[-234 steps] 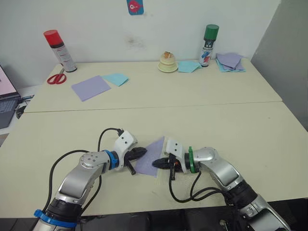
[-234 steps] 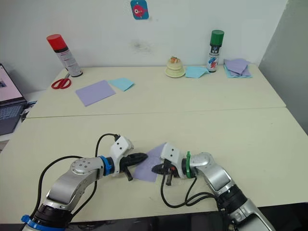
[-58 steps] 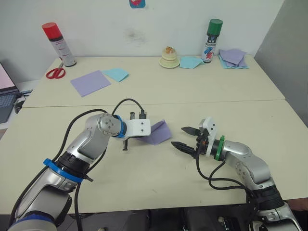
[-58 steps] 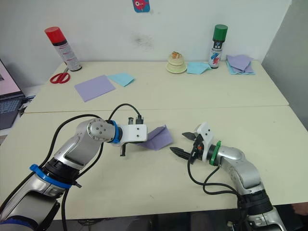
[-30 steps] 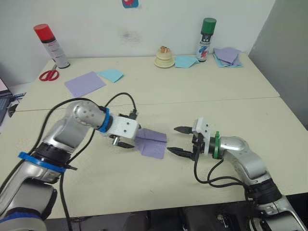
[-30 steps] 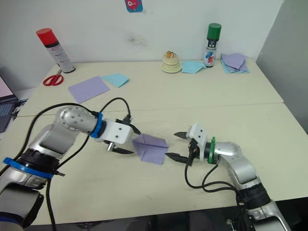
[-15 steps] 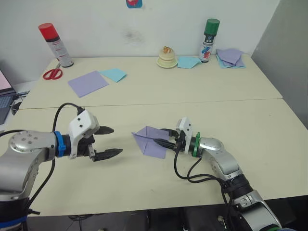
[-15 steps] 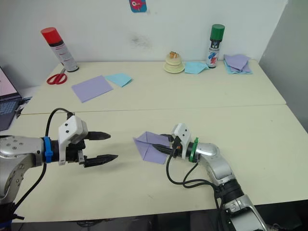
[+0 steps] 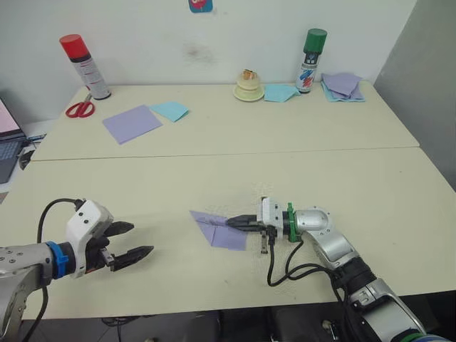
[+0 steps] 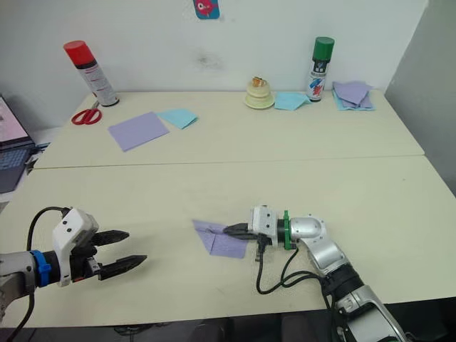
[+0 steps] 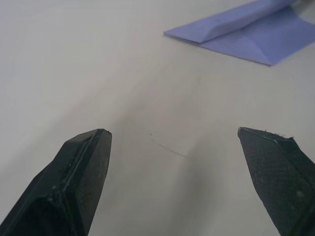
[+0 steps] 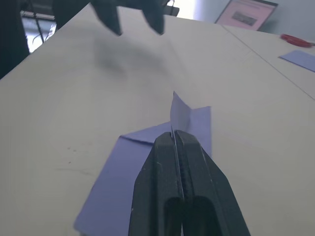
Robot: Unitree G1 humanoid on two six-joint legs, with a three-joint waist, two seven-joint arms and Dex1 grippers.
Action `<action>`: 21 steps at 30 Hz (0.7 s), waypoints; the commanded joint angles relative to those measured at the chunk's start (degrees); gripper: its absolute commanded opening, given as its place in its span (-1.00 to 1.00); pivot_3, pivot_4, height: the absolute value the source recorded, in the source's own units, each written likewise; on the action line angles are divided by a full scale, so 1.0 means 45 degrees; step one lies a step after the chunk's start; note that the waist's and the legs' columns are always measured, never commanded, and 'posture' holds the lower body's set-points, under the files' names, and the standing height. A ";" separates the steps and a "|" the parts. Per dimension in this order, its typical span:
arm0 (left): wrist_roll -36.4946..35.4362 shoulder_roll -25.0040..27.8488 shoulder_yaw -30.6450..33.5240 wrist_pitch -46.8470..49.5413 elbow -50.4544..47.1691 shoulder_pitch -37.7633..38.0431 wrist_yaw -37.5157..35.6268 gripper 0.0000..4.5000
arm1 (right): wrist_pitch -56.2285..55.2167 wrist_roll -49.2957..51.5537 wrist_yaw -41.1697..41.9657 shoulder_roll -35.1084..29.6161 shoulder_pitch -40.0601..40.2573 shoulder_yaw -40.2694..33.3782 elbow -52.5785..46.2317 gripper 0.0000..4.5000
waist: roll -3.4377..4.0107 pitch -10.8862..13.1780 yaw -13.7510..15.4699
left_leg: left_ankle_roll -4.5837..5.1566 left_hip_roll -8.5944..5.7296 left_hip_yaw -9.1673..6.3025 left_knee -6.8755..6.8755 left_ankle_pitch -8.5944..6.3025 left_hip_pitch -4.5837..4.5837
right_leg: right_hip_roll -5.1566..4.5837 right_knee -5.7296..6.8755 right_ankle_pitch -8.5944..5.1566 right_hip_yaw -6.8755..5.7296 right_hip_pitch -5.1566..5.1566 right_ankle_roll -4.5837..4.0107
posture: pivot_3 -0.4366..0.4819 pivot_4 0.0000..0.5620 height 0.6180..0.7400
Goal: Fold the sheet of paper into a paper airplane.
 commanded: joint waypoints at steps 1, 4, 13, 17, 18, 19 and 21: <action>-0.0383 -0.0093 -0.0598 -0.0101 -0.0569 -0.0785 0.0343 1.00 | -0.1203 -0.0426 0.0185 -0.0147 -0.0114 0.0200 0.0013 -0.99 | 0.0000 0.0000 0.0004 | 0.0000 0.0000 0.0000 0.0002 0.0000 0.0004 | 0.0000 0.0000 0.0000 0.0001 0.0005 0.0000 | -0.05 -0.47 1.00; -0.0446 -0.0288 -0.1632 -0.0115 -0.0653 -0.2129 0.0737 1.00 | -0.1579 -0.0624 0.0259 -0.0365 -0.0014 0.0308 0.0038 -0.99 | -0.0002 -0.0001 0.0027 | -0.0001 -0.0003 -0.0003 0.0004 0.0001 0.0007 | 0.0001 0.0000 0.0001 0.0004 0.0012 0.0000 | -0.05 -0.47 1.00; -0.0139 -0.1537 -0.4723 -0.0282 0.0887 -0.5445 0.1094 1.00 | -0.3186 -0.1250 0.0259 -0.0700 0.0066 0.0614 0.0483 -0.99 | -0.0005 -0.0004 -0.0045 | -0.0001 -0.0012 0.0008 -0.0010 0.0000 0.0066 | 0.0005 0.0002 0.0001 0.0017 0.0060 0.0002 | -0.05 -0.47 1.00; 0.1023 -0.2041 -0.6297 -0.1842 0.2110 -0.5615 0.0891 0.59 | -0.3364 -0.1264 0.0163 -0.0715 0.0131 0.0682 0.0518 -1.00 | -0.0008 -0.0003 -0.0045 | -0.0001 -0.0010 0.0011 -0.0015 0.0000 0.0078 | 0.0014 0.0000 0.0000 0.0019 0.0067 0.0001 | -0.05 -0.47 1.00; 0.1140 -0.2086 -0.6563 -0.2051 0.2215 -0.5548 0.0758 0.44 | -0.3381 -0.1275 0.0127 -0.0717 0.0133 0.0680 0.0520 -1.00 | -0.0008 -0.0003 -0.0046 | -0.0001 -0.0008 0.0011 -0.0013 0.0000 0.0076 | 0.0014 0.0000 0.0000 0.0022 0.0067 0.0001 | -0.05 -0.47 1.00; 0.1258 -0.2123 -0.6741 -0.2267 0.2340 -0.5492 0.0699 0.32 | -0.3382 -0.1287 0.0094 -0.0717 0.0137 0.0676 0.0521 -1.00 | -0.0008 -0.0003 -0.0040 | 0.0000 -0.0008 0.0011 -0.0013 0.0000 0.0074 | 0.0014 0.0000 0.0000 0.0024 0.0065 0.0001 | -0.05 -0.47 1.00; 0.1471 -0.2236 -0.6974 -0.2717 0.2618 -0.5403 0.0678 0.01 | -0.3409 -0.1328 0.0025 -0.0720 0.0138 0.0670 0.0521 -1.00 | -0.0008 -0.0003 -0.0027 | 0.0000 -0.0010 0.0008 -0.0013 0.0000 0.0074 | 0.0011 -0.0001 0.0000 0.0023 0.0065 0.0001 | -0.05 -0.47 1.00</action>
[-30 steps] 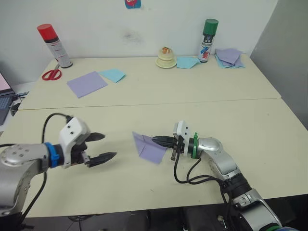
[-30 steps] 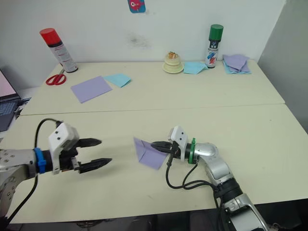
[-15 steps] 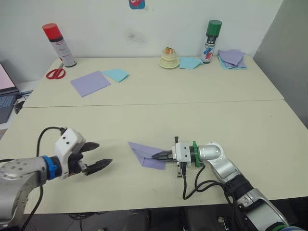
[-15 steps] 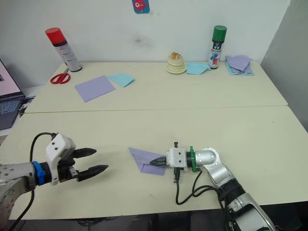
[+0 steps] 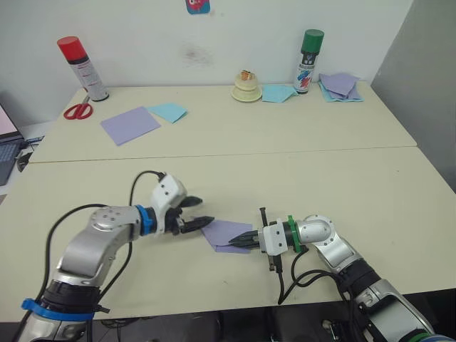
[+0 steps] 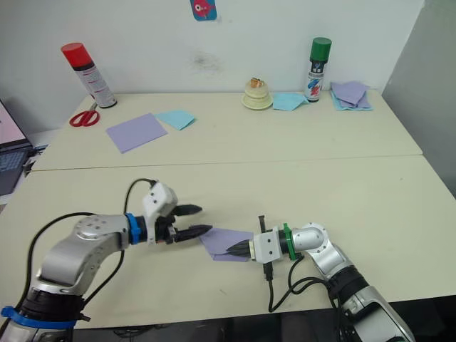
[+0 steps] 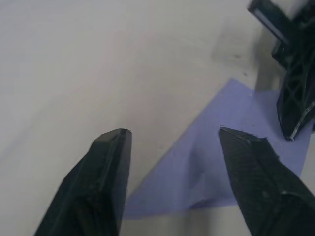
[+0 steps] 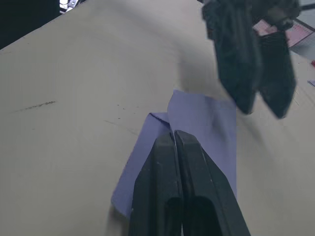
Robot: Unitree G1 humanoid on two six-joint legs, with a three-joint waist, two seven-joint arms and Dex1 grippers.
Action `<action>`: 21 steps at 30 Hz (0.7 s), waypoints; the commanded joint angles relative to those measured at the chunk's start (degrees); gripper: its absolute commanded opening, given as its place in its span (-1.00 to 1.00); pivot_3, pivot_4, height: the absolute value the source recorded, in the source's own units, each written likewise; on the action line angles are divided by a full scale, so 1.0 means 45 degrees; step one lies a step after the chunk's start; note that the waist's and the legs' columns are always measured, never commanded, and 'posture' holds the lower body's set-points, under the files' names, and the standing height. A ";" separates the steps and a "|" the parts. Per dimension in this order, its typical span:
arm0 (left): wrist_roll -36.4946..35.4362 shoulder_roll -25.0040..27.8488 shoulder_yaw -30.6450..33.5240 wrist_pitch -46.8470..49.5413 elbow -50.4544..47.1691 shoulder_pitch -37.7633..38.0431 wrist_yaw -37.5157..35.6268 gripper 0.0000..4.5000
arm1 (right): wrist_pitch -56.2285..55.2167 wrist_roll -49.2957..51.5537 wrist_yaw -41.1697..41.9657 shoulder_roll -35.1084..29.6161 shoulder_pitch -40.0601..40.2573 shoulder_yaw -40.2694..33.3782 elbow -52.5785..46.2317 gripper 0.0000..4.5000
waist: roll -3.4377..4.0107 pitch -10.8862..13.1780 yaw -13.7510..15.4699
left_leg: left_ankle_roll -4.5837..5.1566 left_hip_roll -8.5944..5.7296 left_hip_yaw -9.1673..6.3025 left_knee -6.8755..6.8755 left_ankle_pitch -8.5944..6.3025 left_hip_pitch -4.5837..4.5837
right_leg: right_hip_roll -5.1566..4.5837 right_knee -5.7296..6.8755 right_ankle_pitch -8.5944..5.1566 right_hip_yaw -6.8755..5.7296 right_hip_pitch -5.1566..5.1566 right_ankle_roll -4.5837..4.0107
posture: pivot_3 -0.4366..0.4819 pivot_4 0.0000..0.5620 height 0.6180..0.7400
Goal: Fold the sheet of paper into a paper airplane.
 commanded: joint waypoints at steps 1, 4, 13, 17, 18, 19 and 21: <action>0.0408 -0.0213 -0.0162 -0.0964 0.0230 0.0025 -0.0057 -0.12 | -0.0246 -0.0066 -0.0188 0.0013 0.0072 0.0036 -0.0076 -1.00 | 0.0000 0.0000 0.0004 | 0.0000 0.0000 -0.0001 0.0000 0.0000 0.0001 | -0.0001 0.0000 0.0000 0.0000 0.0000 0.0000 | -0.05 -0.47 1.00; 0.0611 -0.0553 -0.0303 -0.1219 0.0464 -0.0026 0.0165 -0.58 | -0.0113 -0.0093 -0.0348 0.0048 0.0117 0.0013 -0.0075 -1.00 | 0.0000 0.0000 0.0016 | 0.0000 -0.0001 -0.0003 0.0001 0.0000 0.0002 | -0.0002 0.0000 0.0000 0.0000 0.0002 0.0000 | -0.05 -0.47 1.00; 0.1951 -0.1038 -0.1254 -0.1555 0.1355 0.0039 0.0842 -1.00 | 0.1618 0.1047 0.0785 -0.0074 0.0274 0.0157 -0.0749 -0.73 | 0.0001 -0.0003 0.0029 | 0.0001 -0.0004 -0.0007 0.0005 0.0000 0.0016 | -0.0004 0.0001 0.0000 -0.0003 0.0022 0.0000 | -0.05 -0.47 1.00; 0.2250 -0.1017 -0.1403 -0.1680 0.1398 0.0287 0.0912 -1.00 | 0.4077 0.1712 0.1676 -0.0803 0.0486 0.0009 -0.2115 -0.11 | 0.0005 -0.0004 0.0034 | 0.0002 -0.0006 -0.0005 0.0003 -0.0001 0.0032 | -0.0007 0.0001 0.0000 0.0001 0.0036 0.0001 | -0.05 -0.47 1.00; 0.2308 -0.0994 -0.1404 -0.1744 0.1443 0.0343 0.0919 -1.00 | 0.5054 0.2035 0.1950 -0.1091 0.0563 -0.0071 -0.2634 0.02 | 0.0007 -0.0005 0.0037 | 0.0002 -0.0006 -0.0004 0.0004 -0.0001 0.0032 | -0.0009 0.0001 -0.0001 0.0002 0.0036 0.0001 | -0.05 -0.47 1.00; 0.2346 -0.0996 -0.1384 -0.1784 0.1475 0.0389 0.0964 -1.00 | 0.6291 0.2565 0.2130 -0.1378 0.0632 -0.0262 -0.3252 0.02 | 0.0007 -0.0005 0.0042 | 0.0002 -0.0007 -0.0003 0.0004 -0.0001 0.0034 | -0.0010 0.0001 -0.0001 0.0003 0.0037 0.0002 | -0.05 -0.47 1.00; 0.2371 -0.1028 -0.1311 -0.1813 0.1482 0.0466 0.1104 -1.00 | 0.8578 0.3672 0.2042 -0.1691 0.0647 -0.0766 -0.4343 0.02 | 0.0008 -0.0007 0.0037 | 0.0002 -0.0004 -0.0005 0.0004 -0.0001 0.0037 | -0.0019 0.0000 -0.0001 0.0005 0.0039 0.0002 | -0.05 -0.47 1.00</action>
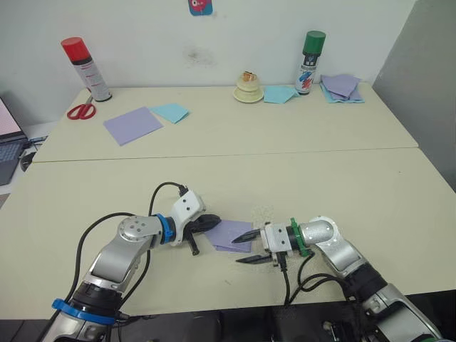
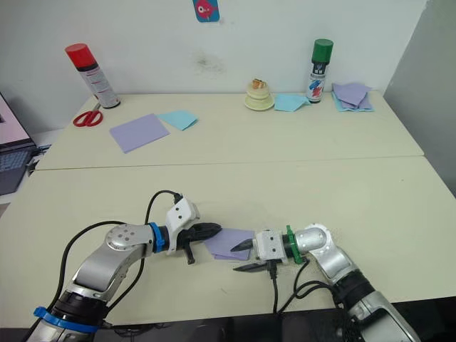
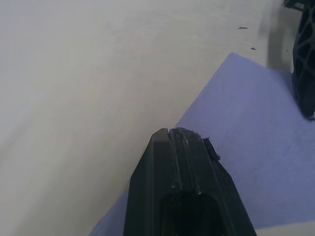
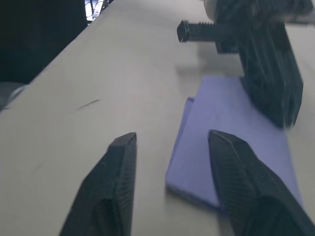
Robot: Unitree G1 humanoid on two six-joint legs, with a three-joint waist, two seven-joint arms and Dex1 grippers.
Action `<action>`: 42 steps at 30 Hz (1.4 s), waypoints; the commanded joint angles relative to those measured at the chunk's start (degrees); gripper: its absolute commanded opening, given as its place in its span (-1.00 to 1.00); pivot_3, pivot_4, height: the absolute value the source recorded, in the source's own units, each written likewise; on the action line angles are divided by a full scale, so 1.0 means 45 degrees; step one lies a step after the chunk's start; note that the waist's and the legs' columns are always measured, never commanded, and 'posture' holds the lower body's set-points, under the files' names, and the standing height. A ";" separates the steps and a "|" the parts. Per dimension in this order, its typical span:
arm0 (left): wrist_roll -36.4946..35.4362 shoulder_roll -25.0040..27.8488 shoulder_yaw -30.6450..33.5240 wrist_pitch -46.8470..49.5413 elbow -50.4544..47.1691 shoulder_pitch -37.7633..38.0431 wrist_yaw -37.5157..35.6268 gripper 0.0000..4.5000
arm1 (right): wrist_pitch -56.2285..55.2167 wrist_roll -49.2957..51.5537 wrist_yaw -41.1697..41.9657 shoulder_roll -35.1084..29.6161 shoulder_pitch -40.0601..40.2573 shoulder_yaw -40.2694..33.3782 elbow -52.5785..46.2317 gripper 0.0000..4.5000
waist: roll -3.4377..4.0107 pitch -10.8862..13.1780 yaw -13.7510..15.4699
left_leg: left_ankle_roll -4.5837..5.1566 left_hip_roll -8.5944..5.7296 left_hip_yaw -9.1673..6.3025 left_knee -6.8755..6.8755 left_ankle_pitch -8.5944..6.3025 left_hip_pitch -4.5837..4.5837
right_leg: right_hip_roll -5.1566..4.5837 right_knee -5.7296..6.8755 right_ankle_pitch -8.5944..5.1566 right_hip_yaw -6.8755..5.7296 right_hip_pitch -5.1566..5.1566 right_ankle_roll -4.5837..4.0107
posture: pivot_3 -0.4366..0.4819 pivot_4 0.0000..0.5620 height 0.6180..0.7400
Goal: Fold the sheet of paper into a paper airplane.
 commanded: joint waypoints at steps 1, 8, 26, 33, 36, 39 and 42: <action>0.0548 0.0031 -0.0238 0.0123 0.0357 0.0406 0.0307 -1.00 | 0.3666 0.2099 -0.0083 -0.0302 -0.0056 -0.1052 -0.2105 0.02 | 0.0001 -0.0001 -0.0012 | 0.0001 0.0004 0.0000 -0.0001 0.0000 0.0007 | -0.0010 -0.0001 -0.0001 0.0002 0.0006 0.0001 | -0.05 -0.47 1.00; 0.0593 -0.0035 -0.0039 -0.0480 -0.0165 0.0923 0.0804 -1.00 | 0.7307 0.3731 -0.3090 0.1028 -0.0692 -0.2967 -0.3103 -0.40 | 0.0005 -0.0004 -0.0032 | 0.0001 0.0021 -0.0001 -0.0013 -0.0001 0.0024 | -0.0015 0.0000 -0.0012 0.0007 0.0013 0.0016 | -0.05 -0.47 1.00; 0.0877 -0.0493 0.0417 -0.0885 -0.0263 0.1717 0.1915 -1.00 | 0.2527 -0.1769 -0.5232 0.1799 0.0099 -0.0311 0.1552 -0.98 | 0.0031 -0.0102 -0.0044 | 0.0001 0.0020 0.0004 -0.0046 -0.0001 0.0102 | 0.0006 -0.0014 -0.0042 0.0004 0.0076 0.0055 | -0.05 -0.47 1.00; 0.0047 -0.0391 0.1346 -0.0366 -0.0820 0.2410 0.1801 -1.00 | 0.2499 -0.1490 -0.4887 0.1633 0.0346 -0.0518 0.1285 -0.98 | 0.0058 -0.0179 -0.0018 | 0.0001 0.0007 -0.0005 -0.0051 -0.0002 0.0100 | 0.0001 -0.0026 -0.0044 -0.0003 0.0085 0.0055 | -0.05 -0.47 1.00; 0.0033 -0.0389 0.1272 -0.0376 -0.0896 0.2442 0.1705 -1.00 | 0.2412 -0.1440 -0.4751 0.1631 0.0458 -0.0471 0.1121 -0.98 | 0.0060 -0.0194 -0.0001 | 0.0001 0.0002 -0.0005 -0.0058 -0.0002 0.0100 | 0.0001 -0.0047 -0.0045 -0.0004 0.0093 0.0055 | -0.05 -0.47 1.00; 0.0198 -0.0395 0.1079 -0.0436 -0.0542 0.2133 0.1593 -1.00 | 0.2622 -0.0954 -0.4588 0.1780 0.0583 -0.0678 0.0703 -0.98 | 0.0063 -0.0198 0.0030 | 0.0001 -0.0003 -0.0009 -0.0067 -0.0002 0.0099 | 0.0001 -0.0066 -0.0046 -0.0010 0.0100 0.0056 | -0.05 -0.47 1.00; 0.0196 -0.0141 0.0709 -0.0456 -0.0072 0.1639 0.0782 -1.00 | 0.2815 -0.0409 -0.4072 0.1631 0.0577 -0.1010 0.0212 -0.91 | 0.0064 -0.0198 0.0061 | 0.0001 -0.0006 -0.0011 -0.0078 -0.0002 0.0097 | 0.0000 -0.0079 -0.0047 -0.0014 0.0102 0.0058 | -0.05 -0.47 1.00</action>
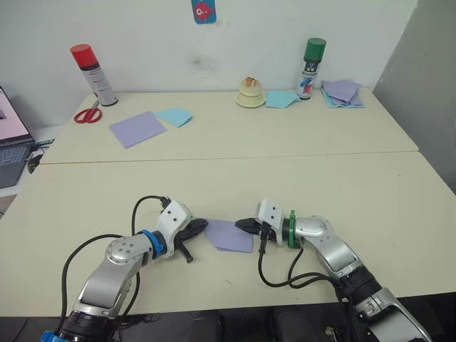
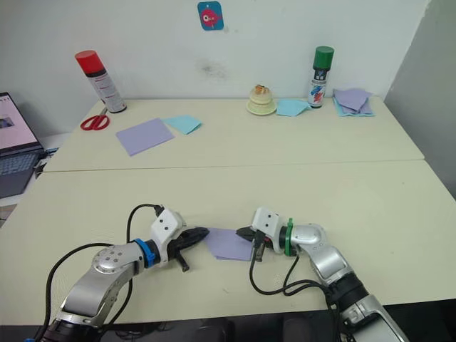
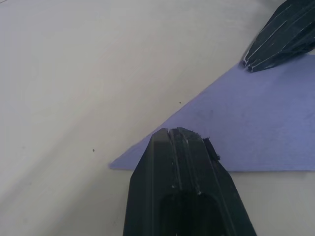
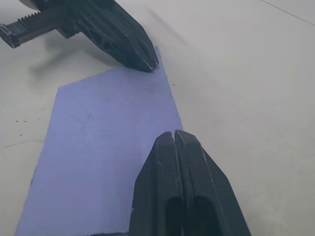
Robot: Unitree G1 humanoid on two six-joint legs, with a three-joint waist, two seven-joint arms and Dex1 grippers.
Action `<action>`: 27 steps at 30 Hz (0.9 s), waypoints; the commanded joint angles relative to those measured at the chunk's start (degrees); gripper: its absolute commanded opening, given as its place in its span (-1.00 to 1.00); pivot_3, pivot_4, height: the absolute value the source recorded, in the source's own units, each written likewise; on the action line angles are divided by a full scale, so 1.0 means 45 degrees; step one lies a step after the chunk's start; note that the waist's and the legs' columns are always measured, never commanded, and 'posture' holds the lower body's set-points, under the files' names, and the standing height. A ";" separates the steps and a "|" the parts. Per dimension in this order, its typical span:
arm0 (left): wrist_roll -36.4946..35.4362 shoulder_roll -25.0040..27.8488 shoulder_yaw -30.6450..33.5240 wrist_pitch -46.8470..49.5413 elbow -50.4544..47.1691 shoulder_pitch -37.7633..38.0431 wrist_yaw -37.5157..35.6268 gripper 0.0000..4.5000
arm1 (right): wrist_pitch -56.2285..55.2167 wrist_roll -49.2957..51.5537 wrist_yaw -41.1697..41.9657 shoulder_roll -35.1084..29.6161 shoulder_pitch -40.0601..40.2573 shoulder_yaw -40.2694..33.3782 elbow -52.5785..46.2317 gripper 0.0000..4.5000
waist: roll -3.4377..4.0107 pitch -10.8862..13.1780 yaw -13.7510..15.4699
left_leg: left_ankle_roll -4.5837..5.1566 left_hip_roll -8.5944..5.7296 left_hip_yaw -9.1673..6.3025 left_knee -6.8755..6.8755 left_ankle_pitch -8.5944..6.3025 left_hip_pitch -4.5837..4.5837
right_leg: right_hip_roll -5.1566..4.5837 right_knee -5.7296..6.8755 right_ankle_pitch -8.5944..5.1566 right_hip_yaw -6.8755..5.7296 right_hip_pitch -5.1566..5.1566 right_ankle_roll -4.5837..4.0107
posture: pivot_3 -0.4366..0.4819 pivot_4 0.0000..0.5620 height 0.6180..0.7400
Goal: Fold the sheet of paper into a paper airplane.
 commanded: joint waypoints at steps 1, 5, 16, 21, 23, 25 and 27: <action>0.0106 0.0425 -0.0565 0.0124 0.0675 -0.0507 -0.1044 -1.00 | 0.0329 0.0479 0.0819 -0.0400 0.0190 -0.0236 -0.0369 -0.82 | 0.0001 0.0001 0.0027 | 0.0000 -0.0003 -0.0005 -0.0002 0.0000 -0.0003 | -0.0001 -0.0001 0.0000 -0.0005 0.0000 0.0000 | -0.05 -0.47 1.00; -0.0119 0.0853 -0.0758 0.0609 0.1334 -0.1565 -0.2161 -1.00 | -0.0105 0.0794 0.1472 -0.0963 0.0132 -0.0611 -0.0842 -0.25 | 0.0004 0.0006 0.0037 | 0.0000 -0.0011 -0.0005 -0.0003 0.0000 -0.0013 | -0.0006 -0.0014 0.0000 -0.0011 -0.0004 0.0001 | -0.05 -0.47 1.00; -0.0048 0.1123 -0.1404 0.1300 0.2204 -0.2514 -0.3620 -1.00 | -0.3029 0.0824 0.3767 -0.2837 0.1343 -0.0338 -0.2591 0.54 | 0.0012 0.0013 0.0012 | 0.0001 -0.0001 -0.0008 -0.0099 0.0000 -0.0019 | -0.0007 -0.0135 -0.0002 -0.0026 0.0008 0.0007 | -0.05 -0.47 1.00; -0.0040 0.1208 -0.1438 0.1408 0.2051 -0.2484 -0.3861 -1.00 | -0.4076 -0.0043 0.2621 -0.1729 0.0919 -0.0108 -0.1376 0.54 | 0.0011 0.0013 0.0002 | 0.0000 0.0003 -0.0005 -0.0099 0.0001 -0.0018 | -0.0007 -0.0133 -0.0001 -0.0019 0.0006 0.0008 | -0.05 -0.47 1.00; -0.0050 0.1229 -0.1424 0.1454 0.1992 -0.2463 -0.3880 -1.00 | -0.4299 -0.0296 0.2107 -0.1145 0.0742 -0.0030 -0.0980 0.54 | 0.0011 0.0013 0.0002 | -0.0001 0.0002 -0.0003 -0.0099 0.0001 -0.0018 | -0.0007 -0.0132 -0.0001 -0.0016 0.0005 0.0007 | -0.05 -0.47 1.00; 0.0006 0.1269 -0.1464 0.1456 0.1972 -0.2466 -0.3906 -1.00 | -0.4315 -0.0483 0.1591 -0.0591 0.0577 -0.0003 -0.0591 0.54 | 0.0011 0.0013 0.0014 | -0.0001 0.0001 -0.0003 -0.0100 0.0001 -0.0018 | -0.0007 -0.0134 0.0006 -0.0015 0.0004 -0.0005 | -0.05 -0.47 1.00; 0.0075 0.1278 -0.1510 0.1431 0.1975 -0.2474 -0.3895 -1.00 | -0.4716 -0.0902 0.1209 -0.0372 0.0429 0.0047 -0.0063 0.54 | 0.0012 0.0013 0.0014 | -0.0001 -0.0001 -0.0005 -0.0102 0.0001 -0.0019 | -0.0008 -0.0135 0.0019 -0.0015 0.0004 -0.0027 | -0.05 -0.47 1.00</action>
